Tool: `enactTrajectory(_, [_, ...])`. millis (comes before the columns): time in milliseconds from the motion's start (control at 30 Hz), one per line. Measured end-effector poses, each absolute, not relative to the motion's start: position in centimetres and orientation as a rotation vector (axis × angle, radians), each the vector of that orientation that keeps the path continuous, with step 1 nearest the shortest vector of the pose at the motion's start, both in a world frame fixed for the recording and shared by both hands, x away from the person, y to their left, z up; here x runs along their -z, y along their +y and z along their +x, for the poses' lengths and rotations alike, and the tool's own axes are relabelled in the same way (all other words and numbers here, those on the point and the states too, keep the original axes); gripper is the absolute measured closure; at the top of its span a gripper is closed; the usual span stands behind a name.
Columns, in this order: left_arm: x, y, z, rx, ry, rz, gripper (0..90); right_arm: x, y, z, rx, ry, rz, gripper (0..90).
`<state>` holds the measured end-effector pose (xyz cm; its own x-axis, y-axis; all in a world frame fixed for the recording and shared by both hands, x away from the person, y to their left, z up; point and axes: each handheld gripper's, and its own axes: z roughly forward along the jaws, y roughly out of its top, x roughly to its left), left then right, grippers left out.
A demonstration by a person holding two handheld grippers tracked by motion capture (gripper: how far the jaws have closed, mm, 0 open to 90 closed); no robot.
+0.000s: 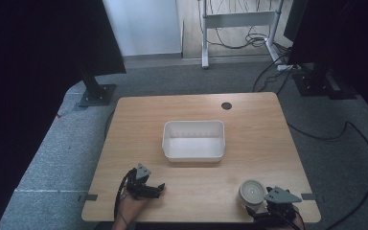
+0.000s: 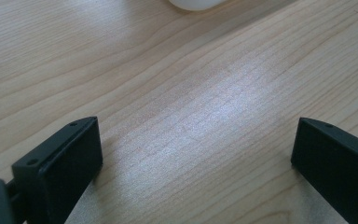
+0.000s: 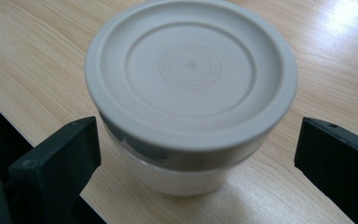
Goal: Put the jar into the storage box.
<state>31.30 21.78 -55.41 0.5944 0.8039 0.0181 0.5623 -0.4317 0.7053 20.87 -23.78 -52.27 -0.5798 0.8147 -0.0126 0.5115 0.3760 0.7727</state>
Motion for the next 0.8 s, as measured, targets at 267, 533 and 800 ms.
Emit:
enactTrajectory(267, [55.4,21.8,31.3,-0.467,1.077,2.156,1.5,52.4,-23.2,21.4,-1.061,2.255,1.146,0.4])
enactTrajectory(533, [55.4,21.8,31.3,-0.468,1.077,2.156,1.5,52.7,-22.7,21.9,-1.061,2.264,1.153,1.2])
enactTrajectory(800, [55.4,21.8,31.3,-0.467,1.077,2.156,1.5,53.0,-22.4,22.3,-1.052,2.273,1.162,6.2])
